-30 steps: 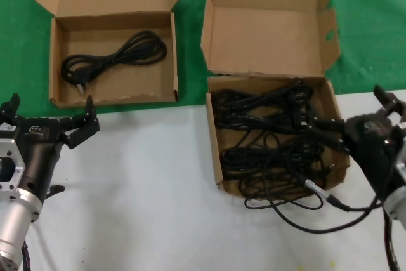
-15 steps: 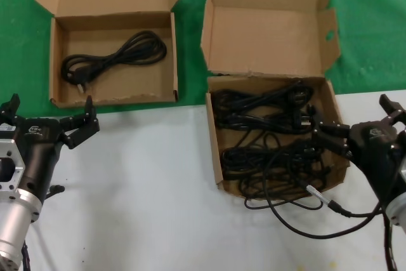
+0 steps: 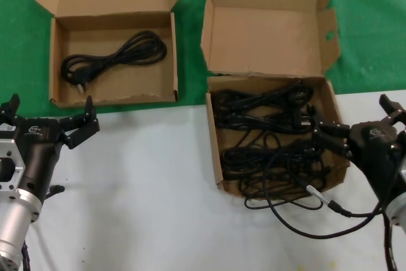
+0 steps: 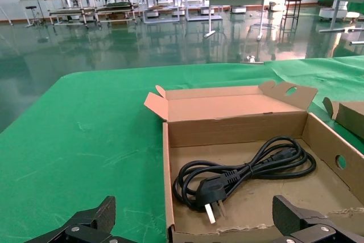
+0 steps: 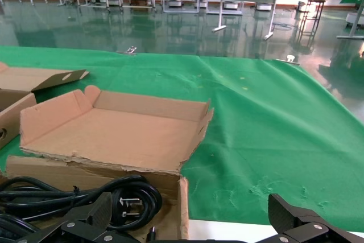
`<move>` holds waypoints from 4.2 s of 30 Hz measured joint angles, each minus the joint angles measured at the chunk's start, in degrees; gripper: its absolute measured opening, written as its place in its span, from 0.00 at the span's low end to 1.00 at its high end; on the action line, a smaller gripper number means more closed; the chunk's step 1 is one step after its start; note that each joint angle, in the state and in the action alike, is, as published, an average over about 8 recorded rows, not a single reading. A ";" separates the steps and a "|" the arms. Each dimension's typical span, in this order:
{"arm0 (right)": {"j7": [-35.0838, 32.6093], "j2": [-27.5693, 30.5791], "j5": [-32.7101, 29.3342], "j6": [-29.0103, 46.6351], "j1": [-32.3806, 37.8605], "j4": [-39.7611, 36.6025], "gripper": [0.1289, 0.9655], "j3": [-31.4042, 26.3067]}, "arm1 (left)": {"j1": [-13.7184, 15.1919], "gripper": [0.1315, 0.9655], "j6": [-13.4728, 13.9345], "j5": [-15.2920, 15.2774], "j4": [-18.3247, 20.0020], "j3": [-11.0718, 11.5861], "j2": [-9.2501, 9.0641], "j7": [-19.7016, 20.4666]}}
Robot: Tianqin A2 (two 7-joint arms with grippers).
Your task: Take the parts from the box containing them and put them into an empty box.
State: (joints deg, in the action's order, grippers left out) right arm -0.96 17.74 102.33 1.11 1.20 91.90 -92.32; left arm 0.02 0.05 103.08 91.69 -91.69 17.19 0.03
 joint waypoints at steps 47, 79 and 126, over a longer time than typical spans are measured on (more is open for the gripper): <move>0.00 0.00 0.00 0.00 0.00 0.00 1.00 0.00 | 0.00 1.00 0.00 0.00 0.00 0.00 0.00 0.00; 0.00 0.00 0.00 0.00 0.00 0.00 1.00 0.00 | 0.00 1.00 0.00 0.00 0.00 0.00 0.00 0.00; 0.00 0.00 0.00 0.00 0.00 0.00 1.00 0.00 | 0.00 1.00 0.00 0.00 0.00 0.00 0.00 0.00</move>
State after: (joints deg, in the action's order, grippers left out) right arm -0.96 17.74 102.33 1.11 1.20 91.90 -92.32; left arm 0.02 0.05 103.08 91.70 -91.69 17.19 0.04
